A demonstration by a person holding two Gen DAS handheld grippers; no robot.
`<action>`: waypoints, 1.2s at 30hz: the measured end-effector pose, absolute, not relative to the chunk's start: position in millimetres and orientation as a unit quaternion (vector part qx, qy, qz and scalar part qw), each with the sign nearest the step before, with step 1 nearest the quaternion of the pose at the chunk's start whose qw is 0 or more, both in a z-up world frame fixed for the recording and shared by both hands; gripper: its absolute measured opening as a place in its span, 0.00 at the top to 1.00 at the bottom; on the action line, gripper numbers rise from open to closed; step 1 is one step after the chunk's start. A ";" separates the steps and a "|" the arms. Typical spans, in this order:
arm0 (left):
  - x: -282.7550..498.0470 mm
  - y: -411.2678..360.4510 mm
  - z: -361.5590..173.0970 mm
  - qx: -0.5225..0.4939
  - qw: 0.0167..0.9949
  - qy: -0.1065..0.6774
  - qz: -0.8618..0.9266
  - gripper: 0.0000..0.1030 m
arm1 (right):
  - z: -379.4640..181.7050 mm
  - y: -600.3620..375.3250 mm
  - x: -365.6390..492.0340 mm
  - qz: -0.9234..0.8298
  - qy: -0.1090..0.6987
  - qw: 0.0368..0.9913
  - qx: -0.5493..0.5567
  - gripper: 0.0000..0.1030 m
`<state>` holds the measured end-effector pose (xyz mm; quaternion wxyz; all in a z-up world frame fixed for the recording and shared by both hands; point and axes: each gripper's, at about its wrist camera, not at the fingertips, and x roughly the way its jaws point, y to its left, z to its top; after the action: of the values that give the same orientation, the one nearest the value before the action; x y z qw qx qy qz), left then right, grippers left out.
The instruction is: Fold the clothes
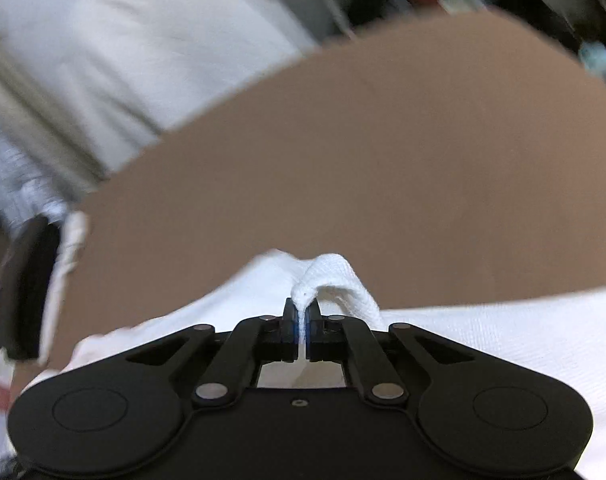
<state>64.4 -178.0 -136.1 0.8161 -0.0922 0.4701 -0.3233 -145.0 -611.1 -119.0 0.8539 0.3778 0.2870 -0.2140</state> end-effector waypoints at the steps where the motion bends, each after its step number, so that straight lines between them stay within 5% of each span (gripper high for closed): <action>1: 64.3 -180.3 -136.9 -0.087 0.817 0.469 -0.324 0.30 | -112.3 -607.0 -144.9 -0.210 0.288 0.863 0.358 0.95; 7: 65.3 -194.5 -134.4 -0.059 0.839 0.436 -0.319 0.26 | -110.7 -609.6 -152.1 -0.211 0.308 0.854 0.362 0.82; 9: 66.4 -196.2 -133.7 -0.061 0.839 0.433 -0.324 0.26 | -111.7 -607.9 -149.5 -0.206 0.313 0.853 0.363 0.57; 11: 66.6 -195.3 -134.4 -0.072 0.835 0.431 -0.333 0.27 | -112.6 -606.2 -146.9 -0.201 0.317 0.852 0.364 0.44; 12: 66.4 -196.2 -135.0 -0.072 0.832 0.432 -0.340 0.33 | -113.0 -605.3 -145.6 -0.199 0.319 0.852 0.364 0.39; 15: 59.9 -205.8 -133.4 -0.031 0.832 0.423 -0.358 0.85 | -114.4 -602.8 -141.7 -0.192 0.326 0.850 0.366 0.26; 17: 51.3 -215.1 -129.4 0.009 0.840 0.403 -0.363 0.90 | -115.3 -601.0 -139.1 -0.187 0.331 0.849 0.367 0.26; 19: 42.1 -220.6 -121.7 0.034 0.850 0.378 -0.365 0.94 | -116.2 -599.3 -136.5 -0.182 0.335 0.848 0.367 0.60; 20: 37.6 -222.3 -117.5 0.043 0.856 0.364 -0.365 0.95 | -116.7 -598.5 -135.2 -0.179 0.337 0.848 0.368 0.92; 25: 25.8 -207.2 -77.4 0.034 0.861 0.322 -0.392 0.95 | -118.9 -594.2 -128.6 -0.167 0.348 0.845 0.370 0.92; 29: 46.9 -220.6 -40.6 0.059 0.844 0.315 -0.429 0.95 | -105.8 -602.6 -123.0 0.046 0.292 0.770 0.565 0.92; 36: 244.0 -316.0 33.5 0.114 0.854 0.327 -0.388 0.95 | -40.3 -688.7 -27.1 0.032 0.227 0.771 0.594 0.92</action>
<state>244.0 -315.9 33.5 0.8544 0.1139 0.3267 -0.3877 -27.1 -688.7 -40.3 0.7711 0.5940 0.2267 0.0325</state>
